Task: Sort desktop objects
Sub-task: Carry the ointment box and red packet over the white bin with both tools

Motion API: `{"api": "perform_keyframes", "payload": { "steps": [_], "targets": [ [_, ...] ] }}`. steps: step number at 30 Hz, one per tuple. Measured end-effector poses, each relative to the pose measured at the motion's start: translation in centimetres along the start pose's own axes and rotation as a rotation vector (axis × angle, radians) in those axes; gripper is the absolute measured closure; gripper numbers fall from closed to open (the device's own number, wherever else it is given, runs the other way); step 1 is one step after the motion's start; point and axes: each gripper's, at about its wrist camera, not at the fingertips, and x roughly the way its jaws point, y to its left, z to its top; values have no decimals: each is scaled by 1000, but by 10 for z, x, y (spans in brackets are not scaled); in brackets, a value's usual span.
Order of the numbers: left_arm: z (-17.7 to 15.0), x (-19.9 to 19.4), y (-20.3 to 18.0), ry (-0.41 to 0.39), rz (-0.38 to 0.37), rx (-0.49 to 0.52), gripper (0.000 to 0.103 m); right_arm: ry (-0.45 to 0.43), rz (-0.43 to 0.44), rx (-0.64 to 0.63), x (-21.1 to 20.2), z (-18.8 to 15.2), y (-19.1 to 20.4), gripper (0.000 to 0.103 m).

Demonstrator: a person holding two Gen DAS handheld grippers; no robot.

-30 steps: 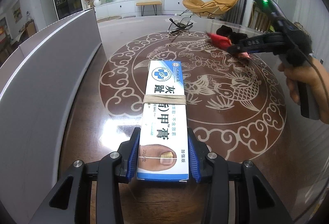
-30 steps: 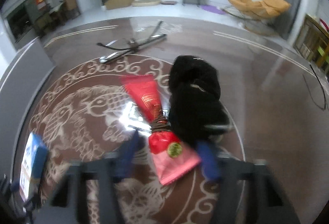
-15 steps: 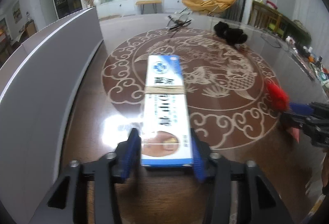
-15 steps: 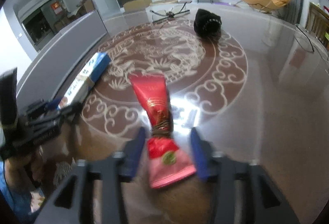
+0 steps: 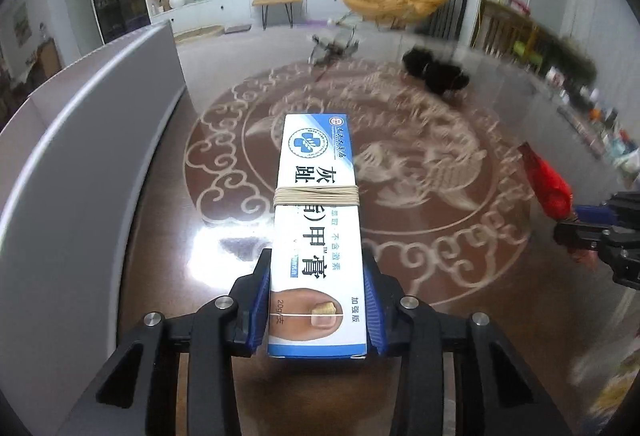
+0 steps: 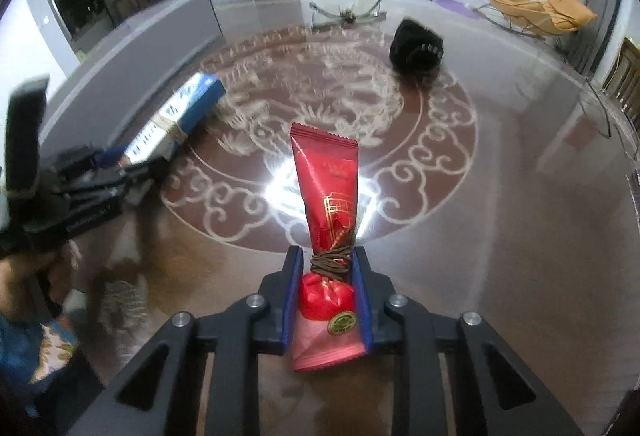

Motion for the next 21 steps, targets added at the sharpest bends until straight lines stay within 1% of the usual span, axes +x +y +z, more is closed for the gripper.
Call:
{"api": "perform_keyframes", "payload": {
  "steps": [2,5,8,10,13,15,16,17,19,21],
  "targets": [
    [1,-22,3,-51,-24,-23,63,-18,8,-3,-15,7,5,78],
    [3,-62,15,-129,-55,-66,63,-46,24,-22,-36,24,23,78],
    [6,-107,40,-200,-89,-122,63,-75,68,-42,-49,51,55,78],
    [8,-136,63,-242,-87,-148,63,-92,110,-55,-54,68,81,78],
    [7,-172,106,-284,-46,-181,63,-136,200,-91,-63,96,133,78],
    [3,-188,143,-286,-5,-214,63,-161,284,-118,-65,117,180,78],
    [-1,-193,159,-283,21,-229,63,-168,311,-130,-68,121,198,78],
    [-5,-197,177,-278,57,-241,63,-178,344,-154,-67,130,224,78],
    [-16,-196,215,-241,145,-272,63,-187,394,-195,-63,140,266,78],
    [-29,-189,245,-192,187,-315,63,-179,443,-235,-51,149,314,78]
  ]
}}
